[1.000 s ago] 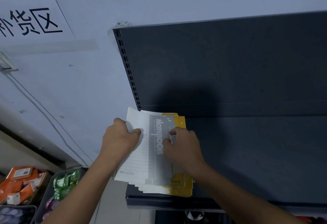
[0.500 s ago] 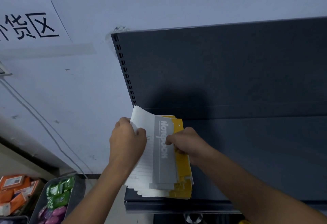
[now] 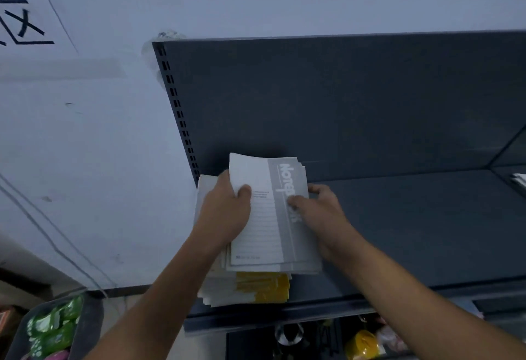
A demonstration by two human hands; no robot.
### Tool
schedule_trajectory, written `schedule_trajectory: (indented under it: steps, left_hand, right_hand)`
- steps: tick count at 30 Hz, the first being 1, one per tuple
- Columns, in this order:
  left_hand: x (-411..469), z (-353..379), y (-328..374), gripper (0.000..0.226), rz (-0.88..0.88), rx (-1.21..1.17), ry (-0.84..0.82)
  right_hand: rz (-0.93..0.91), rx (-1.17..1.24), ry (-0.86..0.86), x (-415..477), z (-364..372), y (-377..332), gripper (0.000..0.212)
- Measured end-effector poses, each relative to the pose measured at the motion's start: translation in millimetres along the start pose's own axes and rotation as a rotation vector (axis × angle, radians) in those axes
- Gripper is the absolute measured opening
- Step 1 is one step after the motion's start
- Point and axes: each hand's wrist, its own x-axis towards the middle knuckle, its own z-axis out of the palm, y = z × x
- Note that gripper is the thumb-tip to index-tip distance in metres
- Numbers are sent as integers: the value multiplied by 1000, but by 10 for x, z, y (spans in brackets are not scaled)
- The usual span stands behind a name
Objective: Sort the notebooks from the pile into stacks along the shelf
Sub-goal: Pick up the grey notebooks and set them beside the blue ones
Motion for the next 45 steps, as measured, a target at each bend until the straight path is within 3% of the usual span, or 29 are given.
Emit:
schedule_trajectory:
  steps: [3,10,17,23,41,45]
  left_hand:
    - [-50,278,108,36,98,167,-90]
    - [-110,1016,546,40,229,349,-203]
    - [-299,1862,1295,42,312,304,-319]
    - [-604,2759,1988,48,366,244,-416]
    - [-791,5034,3356,47,502,180,-667]
    - [-693,5509,3619,46,477,193,-730]
  right_hand:
    - [-21,36,108,-50,-312,12,21]
    - [-14,-167,246,-174,-1136,105,18]
    - [-93,-432,382,-262,-2345,96,20]
    - [-21,-551,464,-317,-3530,230,33]
    - [127,-300,654,-135,-5997,561,29]
    - [169,-266,733,-60,-6470,550,7]
